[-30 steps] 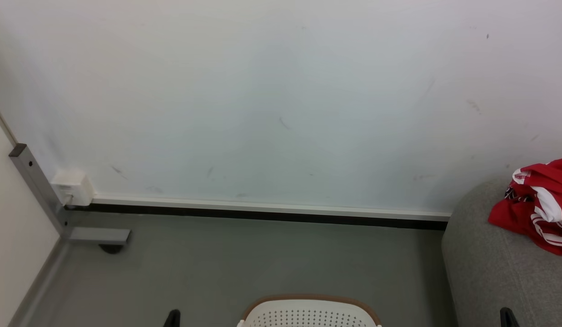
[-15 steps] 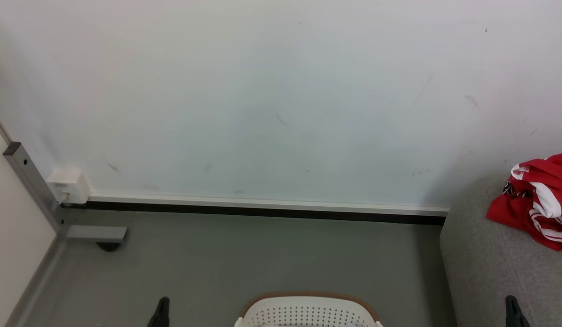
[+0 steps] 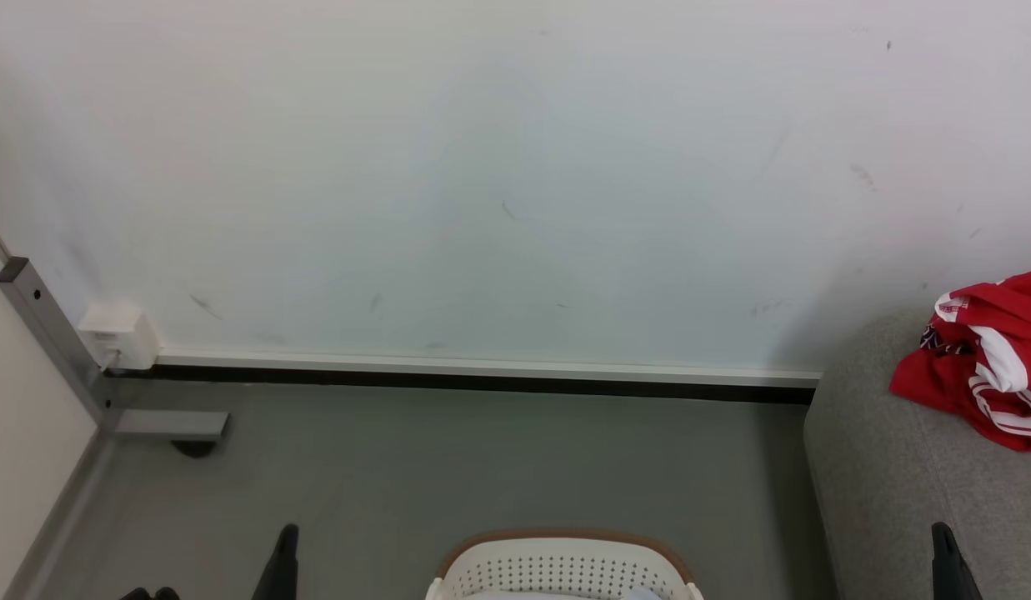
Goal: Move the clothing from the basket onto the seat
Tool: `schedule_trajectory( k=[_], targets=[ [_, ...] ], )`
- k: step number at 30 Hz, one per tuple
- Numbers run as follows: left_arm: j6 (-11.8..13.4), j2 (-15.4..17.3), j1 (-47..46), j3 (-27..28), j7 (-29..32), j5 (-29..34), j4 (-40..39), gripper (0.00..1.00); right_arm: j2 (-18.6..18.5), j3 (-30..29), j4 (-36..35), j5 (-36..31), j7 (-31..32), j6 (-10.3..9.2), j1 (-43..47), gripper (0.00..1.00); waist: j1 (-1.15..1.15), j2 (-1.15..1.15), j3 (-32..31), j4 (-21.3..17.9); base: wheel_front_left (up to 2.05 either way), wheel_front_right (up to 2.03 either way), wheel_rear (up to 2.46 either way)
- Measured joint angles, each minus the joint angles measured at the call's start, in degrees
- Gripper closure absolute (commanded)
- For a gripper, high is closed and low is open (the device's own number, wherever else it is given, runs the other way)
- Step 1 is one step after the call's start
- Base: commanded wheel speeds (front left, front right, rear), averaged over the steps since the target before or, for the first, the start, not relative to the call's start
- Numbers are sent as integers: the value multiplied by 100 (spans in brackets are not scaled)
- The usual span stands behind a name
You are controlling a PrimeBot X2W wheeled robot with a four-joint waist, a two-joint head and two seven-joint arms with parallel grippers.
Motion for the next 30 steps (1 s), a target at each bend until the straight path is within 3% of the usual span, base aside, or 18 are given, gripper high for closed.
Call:
schedule_trajectory(
  k=[30],
  targets=[
    [-100,-57,-334,389,491,-1808,-20,100,-12,-57,29,1909,501,0,-433,100,0,0,162,-94,0,0,0]
  ],
)
